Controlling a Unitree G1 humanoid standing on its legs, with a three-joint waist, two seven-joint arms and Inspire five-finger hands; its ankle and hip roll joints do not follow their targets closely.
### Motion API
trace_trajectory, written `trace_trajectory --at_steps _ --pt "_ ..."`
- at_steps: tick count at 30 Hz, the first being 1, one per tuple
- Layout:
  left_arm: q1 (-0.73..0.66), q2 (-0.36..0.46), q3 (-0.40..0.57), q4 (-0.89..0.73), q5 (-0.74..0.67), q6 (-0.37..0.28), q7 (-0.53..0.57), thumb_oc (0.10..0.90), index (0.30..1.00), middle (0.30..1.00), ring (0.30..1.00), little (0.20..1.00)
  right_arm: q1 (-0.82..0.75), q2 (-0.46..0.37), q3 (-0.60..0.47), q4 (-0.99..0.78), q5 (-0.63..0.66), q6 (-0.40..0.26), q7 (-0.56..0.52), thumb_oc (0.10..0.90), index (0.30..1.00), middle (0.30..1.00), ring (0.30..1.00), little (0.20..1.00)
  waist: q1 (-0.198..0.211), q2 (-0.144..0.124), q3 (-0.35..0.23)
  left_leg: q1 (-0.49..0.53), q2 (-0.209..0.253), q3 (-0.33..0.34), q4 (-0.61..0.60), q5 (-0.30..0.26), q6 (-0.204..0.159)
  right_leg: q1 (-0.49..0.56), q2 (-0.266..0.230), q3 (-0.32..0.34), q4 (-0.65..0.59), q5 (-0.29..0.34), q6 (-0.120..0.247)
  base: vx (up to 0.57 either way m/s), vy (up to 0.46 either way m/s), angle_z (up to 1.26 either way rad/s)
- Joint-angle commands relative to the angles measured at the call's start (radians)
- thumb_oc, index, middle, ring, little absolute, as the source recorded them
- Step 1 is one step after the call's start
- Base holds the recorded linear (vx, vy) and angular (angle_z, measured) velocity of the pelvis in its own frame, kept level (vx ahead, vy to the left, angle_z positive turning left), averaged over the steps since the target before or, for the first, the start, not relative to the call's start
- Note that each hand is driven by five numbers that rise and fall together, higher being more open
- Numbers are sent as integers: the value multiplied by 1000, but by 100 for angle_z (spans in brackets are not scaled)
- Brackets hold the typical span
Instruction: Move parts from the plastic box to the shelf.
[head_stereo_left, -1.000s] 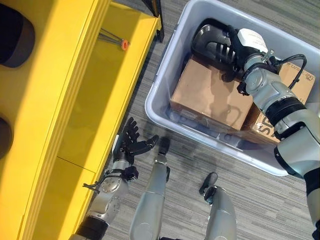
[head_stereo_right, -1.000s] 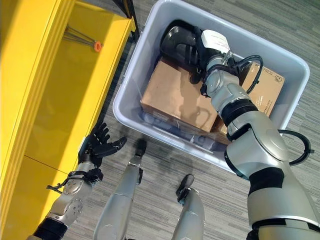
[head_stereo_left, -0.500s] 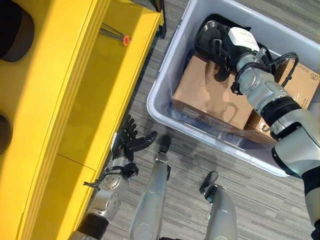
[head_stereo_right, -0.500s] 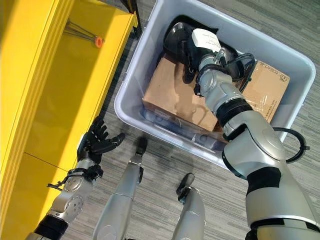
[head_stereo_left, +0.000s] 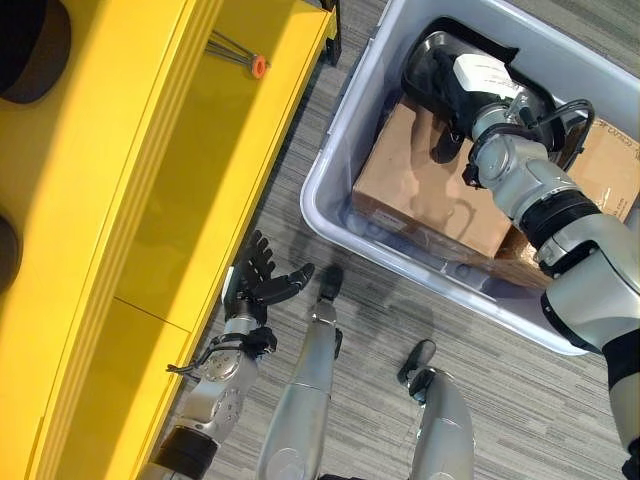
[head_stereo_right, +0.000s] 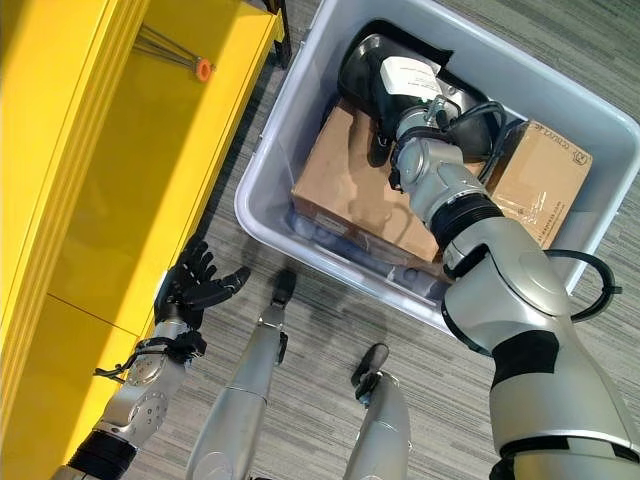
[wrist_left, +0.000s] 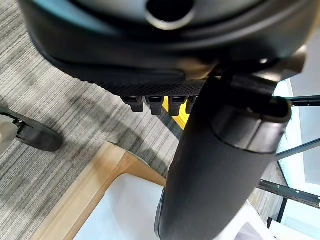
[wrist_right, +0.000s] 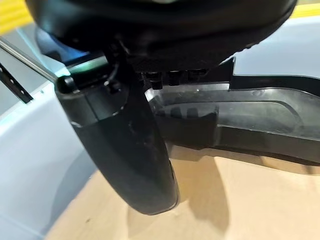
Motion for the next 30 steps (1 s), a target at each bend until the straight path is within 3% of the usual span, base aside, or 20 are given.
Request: trace_trajectory --at_steps 1,27,28,29,30 --pt "-38 33 48 -112 -3 -98 16 900 1000 1000 1000 1000 -233 -79 28 9 -37 -13 -57 900 1000 1000 1000 1000 21 -23 39 -35 4 8 220 -271 20 216 18 23 -180 93 1 0 0 0" --pt "-25 32 66 -133 -14 -122 32 900 1000 1000 1000 1000 -253 -123 61 72 -28 -9 -65 900 1000 1000 1000 1000 1 24 39 -224 -11 9 270 -253 7 -6 8 42 -46 26 -10 1 -1 1" --pt "-26 29 66 -134 -16 -124 32 900 1000 1000 1000 1000 -253 -120 62 73 -30 -8 -65 539 495 495 495 495 1 25 39 -225 -11 10 269 -253 7 -8 8 43 -45 24 -10 0 0 0" --pt "-27 28 66 -132 -14 -123 33 900 1000 1000 1000 1000 -245 -115 60 73 -31 -8 -64 400 300 300 300 300 0 25 39 -226 -10 9 270 -252 7 -13 6 41 -39 22 -10 0 0 0" --pt "-27 27 65 -128 -15 -122 32 900 1000 1000 1000 1000 -240 -114 56 76 -29 -9 -61 400 300 300 300 300 0 25 39 -229 -9 7 272 -252 7 -16 7 43 -37 19 -11 0 0 0"
